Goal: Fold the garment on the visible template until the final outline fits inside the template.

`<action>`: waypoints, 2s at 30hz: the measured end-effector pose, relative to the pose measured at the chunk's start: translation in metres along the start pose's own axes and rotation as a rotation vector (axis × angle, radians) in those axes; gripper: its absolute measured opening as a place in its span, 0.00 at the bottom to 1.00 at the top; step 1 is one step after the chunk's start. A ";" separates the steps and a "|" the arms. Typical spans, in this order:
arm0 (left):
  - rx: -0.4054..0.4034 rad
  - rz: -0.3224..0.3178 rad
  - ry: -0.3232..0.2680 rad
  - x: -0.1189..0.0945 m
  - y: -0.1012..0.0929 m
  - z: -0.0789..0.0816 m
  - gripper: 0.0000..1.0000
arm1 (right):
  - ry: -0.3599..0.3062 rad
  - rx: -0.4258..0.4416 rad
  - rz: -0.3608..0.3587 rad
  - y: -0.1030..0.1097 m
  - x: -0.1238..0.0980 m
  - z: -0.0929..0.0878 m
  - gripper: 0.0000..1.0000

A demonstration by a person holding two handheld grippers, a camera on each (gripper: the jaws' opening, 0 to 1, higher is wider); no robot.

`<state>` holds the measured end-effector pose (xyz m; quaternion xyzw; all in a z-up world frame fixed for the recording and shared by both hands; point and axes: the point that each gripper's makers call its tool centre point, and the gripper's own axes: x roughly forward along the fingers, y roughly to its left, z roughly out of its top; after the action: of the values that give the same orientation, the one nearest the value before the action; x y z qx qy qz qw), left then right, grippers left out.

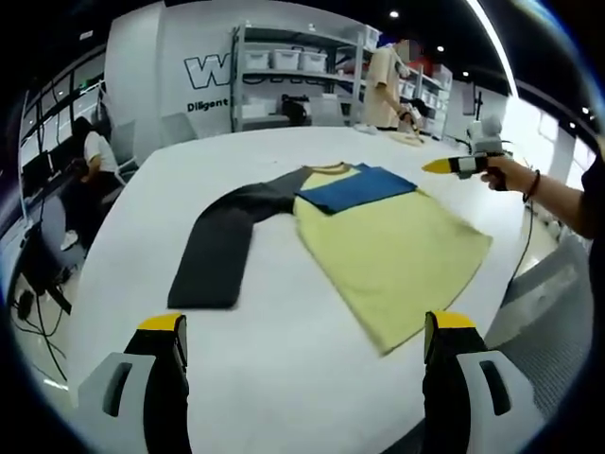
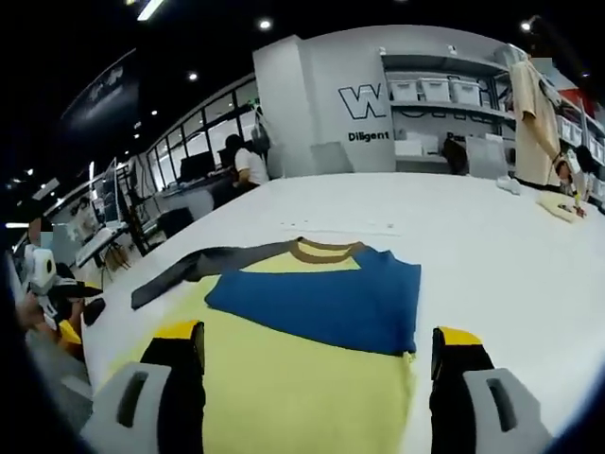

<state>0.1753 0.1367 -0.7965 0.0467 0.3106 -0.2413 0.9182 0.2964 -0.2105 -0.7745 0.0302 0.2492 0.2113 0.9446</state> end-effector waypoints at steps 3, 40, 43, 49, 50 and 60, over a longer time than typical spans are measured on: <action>0.008 -0.004 -0.001 0.000 -0.001 0.002 0.99 | -0.006 -0.016 0.021 0.009 -0.009 0.002 0.99; -0.155 0.092 0.041 0.017 0.072 0.014 0.87 | 0.028 -0.171 0.193 0.084 -0.087 -0.028 0.99; -0.173 0.098 0.056 0.021 0.080 0.012 0.86 | 0.041 -0.175 0.199 0.086 -0.089 -0.032 0.99; -0.193 0.125 0.051 0.034 0.099 0.009 0.80 | 0.044 -0.182 0.200 0.090 -0.091 -0.033 0.99; -0.193 0.127 0.043 0.035 0.101 0.010 0.79 | 0.041 -0.203 0.195 0.090 -0.092 -0.033 0.99; -0.229 0.165 0.076 0.053 0.120 -0.003 0.62 | 0.035 -0.193 0.187 0.088 -0.093 -0.031 0.99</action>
<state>0.2668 0.2211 -0.8374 -0.0239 0.3659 -0.1261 0.9218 0.1741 -0.1710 -0.7449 -0.0416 0.2400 0.3220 0.9149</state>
